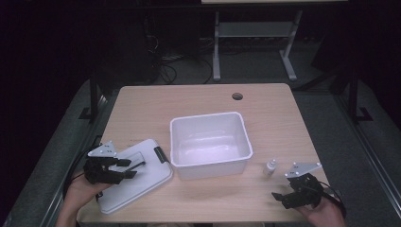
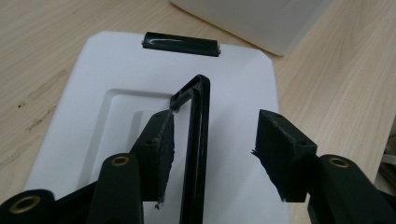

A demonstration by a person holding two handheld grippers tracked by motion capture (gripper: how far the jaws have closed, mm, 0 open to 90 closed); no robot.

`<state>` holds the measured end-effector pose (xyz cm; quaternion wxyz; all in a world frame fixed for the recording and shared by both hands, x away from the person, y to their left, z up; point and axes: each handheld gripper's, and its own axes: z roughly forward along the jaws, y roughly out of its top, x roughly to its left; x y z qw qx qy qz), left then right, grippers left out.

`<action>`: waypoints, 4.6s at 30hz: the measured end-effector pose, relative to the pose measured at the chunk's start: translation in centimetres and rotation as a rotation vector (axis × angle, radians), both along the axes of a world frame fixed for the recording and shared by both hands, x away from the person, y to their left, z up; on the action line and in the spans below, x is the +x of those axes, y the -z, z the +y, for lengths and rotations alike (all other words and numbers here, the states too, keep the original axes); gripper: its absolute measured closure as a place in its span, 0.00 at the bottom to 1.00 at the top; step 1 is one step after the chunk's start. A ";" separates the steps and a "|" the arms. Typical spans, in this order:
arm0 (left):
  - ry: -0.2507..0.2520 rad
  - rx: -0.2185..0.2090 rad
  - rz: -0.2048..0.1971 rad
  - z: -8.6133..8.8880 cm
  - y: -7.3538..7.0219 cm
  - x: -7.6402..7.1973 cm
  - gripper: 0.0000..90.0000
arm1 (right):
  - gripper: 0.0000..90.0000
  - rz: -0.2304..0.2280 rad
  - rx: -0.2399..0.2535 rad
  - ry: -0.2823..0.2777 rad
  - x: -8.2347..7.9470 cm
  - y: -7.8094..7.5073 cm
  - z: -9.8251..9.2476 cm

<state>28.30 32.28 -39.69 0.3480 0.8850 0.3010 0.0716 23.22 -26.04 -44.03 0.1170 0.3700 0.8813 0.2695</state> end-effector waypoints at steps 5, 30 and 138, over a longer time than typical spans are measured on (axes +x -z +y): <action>-0.020 0.019 -0.012 -0.1 0.2 -0.2 0.46 | 0.19 0.016 -0.039 -0.018 0.3 -0.6 -0.1; -0.076 0.048 -0.067 0.3 -0.6 -2.0 0.36 | 0.22 0.111 -0.231 -0.191 5.0 -5.1 2.1; -0.109 0.030 -0.059 1.3 0.0 -2.3 0.34 | 0.66 0.190 -0.441 -0.389 8.8 -12.4 7.1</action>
